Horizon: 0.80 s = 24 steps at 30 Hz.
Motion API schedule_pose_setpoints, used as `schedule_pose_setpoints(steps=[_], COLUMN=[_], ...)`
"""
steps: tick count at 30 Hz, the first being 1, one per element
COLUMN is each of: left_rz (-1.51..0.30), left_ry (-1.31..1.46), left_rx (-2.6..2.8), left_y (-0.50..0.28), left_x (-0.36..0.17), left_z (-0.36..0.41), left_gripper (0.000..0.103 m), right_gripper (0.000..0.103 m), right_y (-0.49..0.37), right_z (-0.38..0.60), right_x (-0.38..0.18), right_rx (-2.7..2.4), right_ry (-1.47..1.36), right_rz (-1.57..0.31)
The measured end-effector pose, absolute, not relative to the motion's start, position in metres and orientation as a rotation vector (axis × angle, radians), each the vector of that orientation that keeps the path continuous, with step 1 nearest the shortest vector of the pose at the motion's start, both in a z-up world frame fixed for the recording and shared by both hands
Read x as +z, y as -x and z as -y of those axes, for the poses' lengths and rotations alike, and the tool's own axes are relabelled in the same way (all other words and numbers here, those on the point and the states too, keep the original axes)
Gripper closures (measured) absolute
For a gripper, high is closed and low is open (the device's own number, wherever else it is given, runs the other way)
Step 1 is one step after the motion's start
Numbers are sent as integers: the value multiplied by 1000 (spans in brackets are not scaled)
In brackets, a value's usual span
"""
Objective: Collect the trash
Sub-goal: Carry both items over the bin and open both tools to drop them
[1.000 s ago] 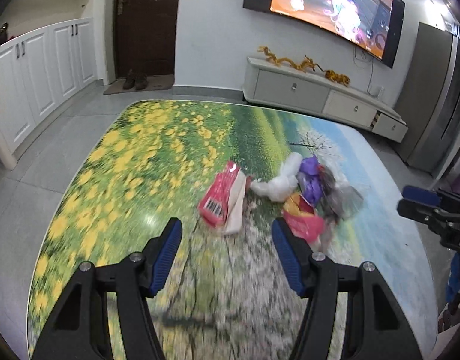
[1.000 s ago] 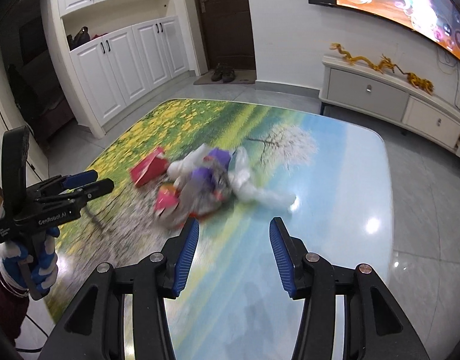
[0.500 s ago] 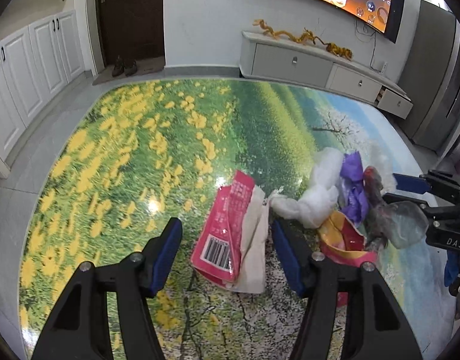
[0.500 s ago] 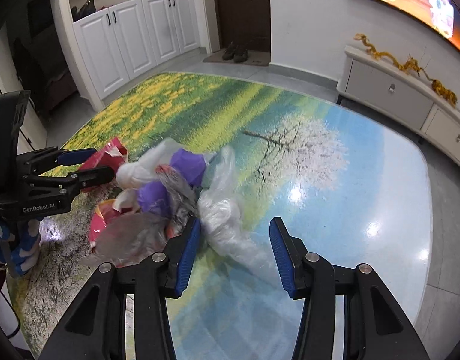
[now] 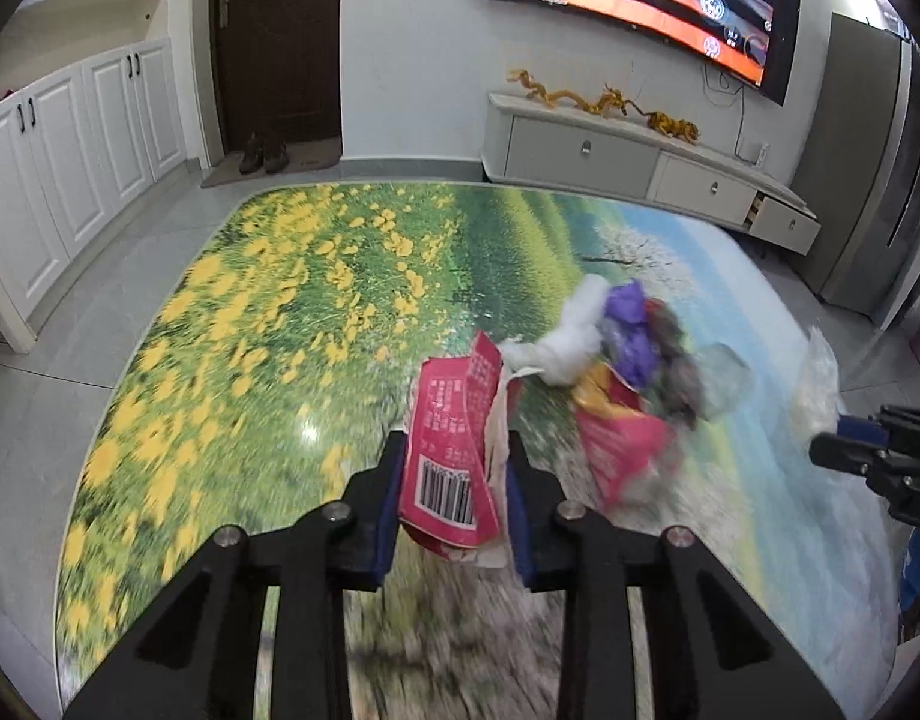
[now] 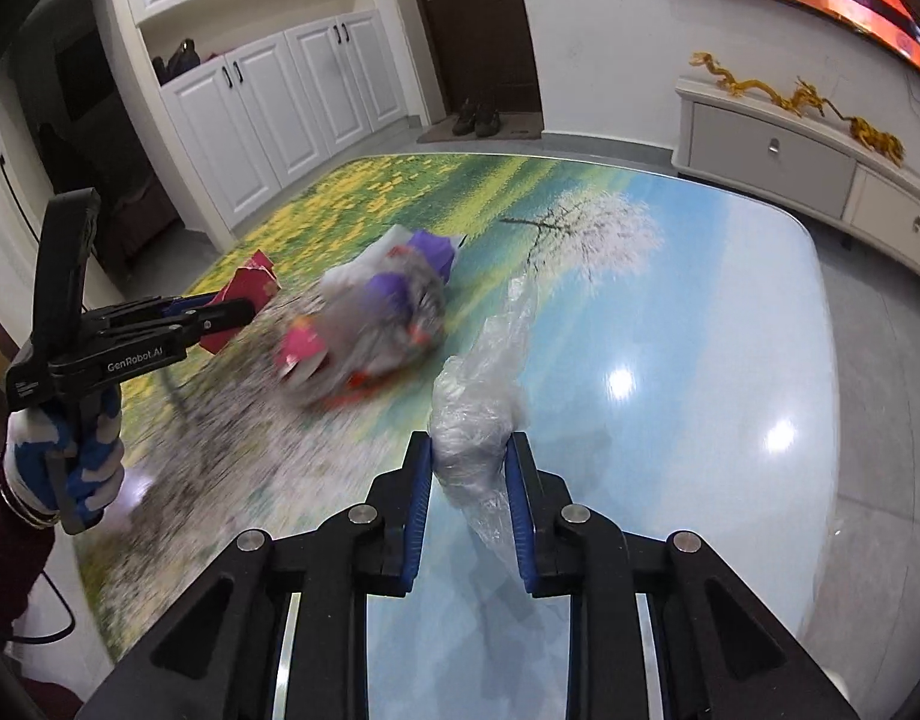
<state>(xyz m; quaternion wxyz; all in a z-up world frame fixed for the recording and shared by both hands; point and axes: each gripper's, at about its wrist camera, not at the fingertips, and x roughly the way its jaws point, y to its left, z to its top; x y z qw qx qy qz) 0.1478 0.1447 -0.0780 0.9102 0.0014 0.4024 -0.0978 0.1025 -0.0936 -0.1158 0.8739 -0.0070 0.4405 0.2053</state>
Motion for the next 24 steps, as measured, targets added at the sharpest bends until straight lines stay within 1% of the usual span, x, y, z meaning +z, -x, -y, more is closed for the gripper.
schedule_pose_setpoints(steps=[5, 10, 18, 24], left_rz=[-770, -705, -642, -633], left_ry=[-44, -112, -203, -278], left_rx=[-201, -213, -319, -405], left_y=[-94, -44, 7, 29], left_x=[-52, -29, -6, -1], left_z=[-127, -89, -15, 46], left_gripper=[75, 75, 75, 75], right_gripper=[79, 79, 79, 79], right_y=[-57, -18, 41, 73], right_z=[114, 137, 189, 239], right_x=[-100, -83, -64, -67], right_rx=[401, 352, 237, 151], right_ry=[-17, -42, -65, -103], right_rz=[-887, -845, -781, -763])
